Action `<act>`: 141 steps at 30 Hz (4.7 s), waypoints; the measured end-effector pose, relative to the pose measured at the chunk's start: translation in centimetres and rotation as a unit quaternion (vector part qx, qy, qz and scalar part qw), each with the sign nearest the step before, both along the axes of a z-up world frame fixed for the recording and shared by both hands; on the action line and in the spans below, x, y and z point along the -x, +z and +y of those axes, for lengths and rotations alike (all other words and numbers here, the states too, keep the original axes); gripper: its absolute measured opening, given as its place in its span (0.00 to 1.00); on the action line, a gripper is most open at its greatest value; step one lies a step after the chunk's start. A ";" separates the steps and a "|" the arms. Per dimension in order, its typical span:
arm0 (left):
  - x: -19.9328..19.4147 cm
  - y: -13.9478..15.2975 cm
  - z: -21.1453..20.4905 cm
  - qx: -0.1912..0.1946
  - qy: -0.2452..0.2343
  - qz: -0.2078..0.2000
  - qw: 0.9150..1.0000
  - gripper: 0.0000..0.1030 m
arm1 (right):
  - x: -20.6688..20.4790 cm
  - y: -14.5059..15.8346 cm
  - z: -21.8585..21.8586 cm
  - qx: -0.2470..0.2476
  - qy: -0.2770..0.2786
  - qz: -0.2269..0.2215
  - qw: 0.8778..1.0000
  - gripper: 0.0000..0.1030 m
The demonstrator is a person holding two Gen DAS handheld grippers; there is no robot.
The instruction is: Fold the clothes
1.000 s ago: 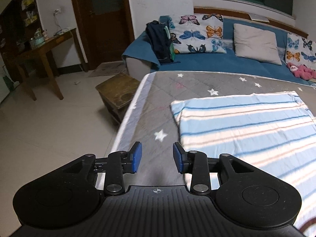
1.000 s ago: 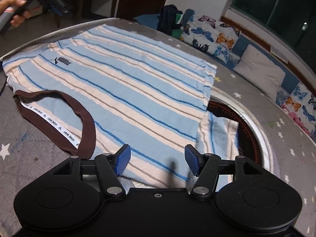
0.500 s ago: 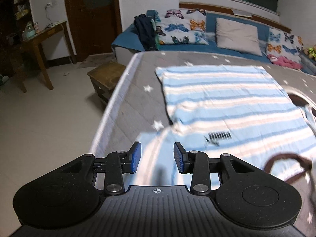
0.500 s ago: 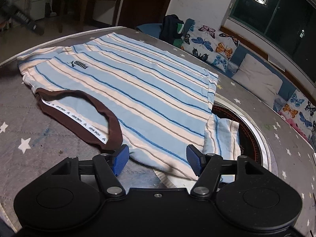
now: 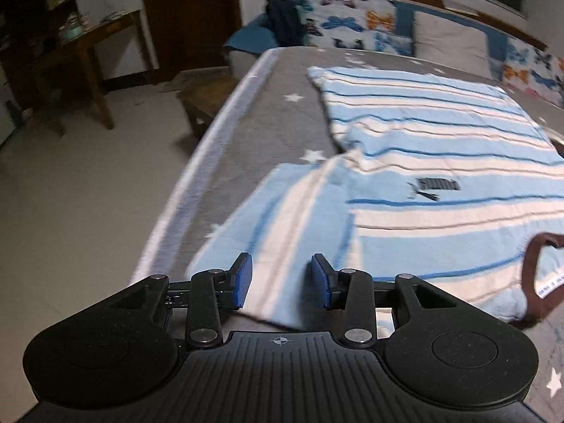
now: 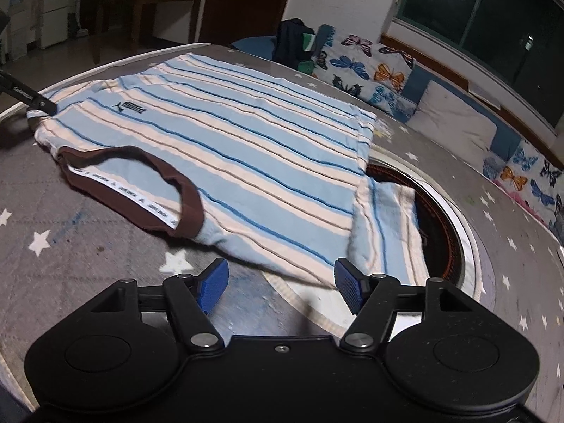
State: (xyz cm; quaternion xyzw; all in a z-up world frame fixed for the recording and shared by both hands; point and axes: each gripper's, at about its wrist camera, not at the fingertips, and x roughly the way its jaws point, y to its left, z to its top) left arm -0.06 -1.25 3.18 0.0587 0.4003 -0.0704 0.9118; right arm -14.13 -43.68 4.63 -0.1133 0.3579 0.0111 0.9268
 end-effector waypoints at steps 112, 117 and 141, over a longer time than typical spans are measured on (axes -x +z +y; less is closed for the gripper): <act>3.4 0.3 3.8 0.116 0.061 0.010 0.991 0.57 | -6.7 0.0 1.5 -0.146 0.044 -0.018 0.988 0.07; 3.1 -0.1 4.0 0.126 0.085 0.013 0.988 0.57 | -6.1 0.9 -0.6 -0.126 0.014 -0.026 0.992 0.09; 3.9 5.8 -2.7 0.209 -0.086 -0.142 0.964 0.05 | -6.3 -1.9 -2.3 -0.120 -0.015 0.015 0.993 0.22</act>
